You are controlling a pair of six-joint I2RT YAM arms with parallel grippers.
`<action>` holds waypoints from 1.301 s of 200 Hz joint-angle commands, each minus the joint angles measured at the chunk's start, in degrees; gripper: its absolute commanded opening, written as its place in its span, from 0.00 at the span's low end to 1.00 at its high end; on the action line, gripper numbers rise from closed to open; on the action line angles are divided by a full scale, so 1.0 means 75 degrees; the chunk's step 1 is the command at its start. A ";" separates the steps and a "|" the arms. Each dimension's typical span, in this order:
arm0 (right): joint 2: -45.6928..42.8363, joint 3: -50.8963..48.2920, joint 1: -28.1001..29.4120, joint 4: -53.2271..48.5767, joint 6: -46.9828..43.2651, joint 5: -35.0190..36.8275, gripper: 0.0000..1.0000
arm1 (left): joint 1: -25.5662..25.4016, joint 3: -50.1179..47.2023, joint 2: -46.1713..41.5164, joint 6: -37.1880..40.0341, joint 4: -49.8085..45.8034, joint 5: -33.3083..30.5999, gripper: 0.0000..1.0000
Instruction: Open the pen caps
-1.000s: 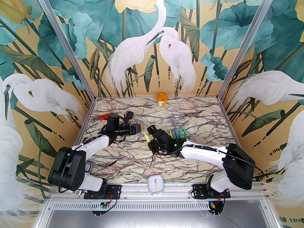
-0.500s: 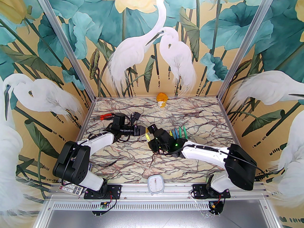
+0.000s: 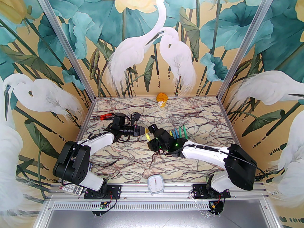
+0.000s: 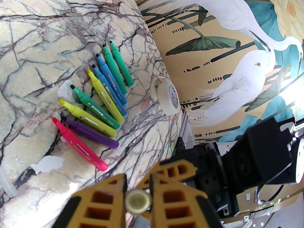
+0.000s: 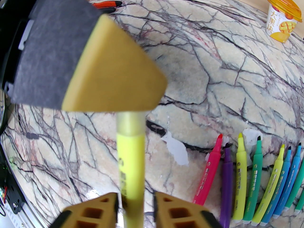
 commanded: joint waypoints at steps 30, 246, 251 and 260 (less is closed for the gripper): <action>0.0072 0.0094 -0.0046 0.0202 -0.0034 0.0121 0.37 | -0.0055 0.0052 -0.0044 -0.0625 0.0694 0.0766 0.08; -0.0388 -0.0699 -0.0039 0.0020 -0.0286 -0.0880 0.00 | 0.0187 0.0025 0.0005 -0.1498 0.1205 -0.0502 0.00; -0.0400 -0.0726 -0.0038 0.0009 -0.0302 -0.0896 0.00 | 0.0225 0.0008 0.0019 -0.1558 0.1252 -0.0517 0.00; -0.0412 -0.0764 -0.0033 -0.0014 -0.0304 -0.0891 0.00 | 0.0277 -0.0018 0.0040 -0.1656 0.1342 -0.0587 0.00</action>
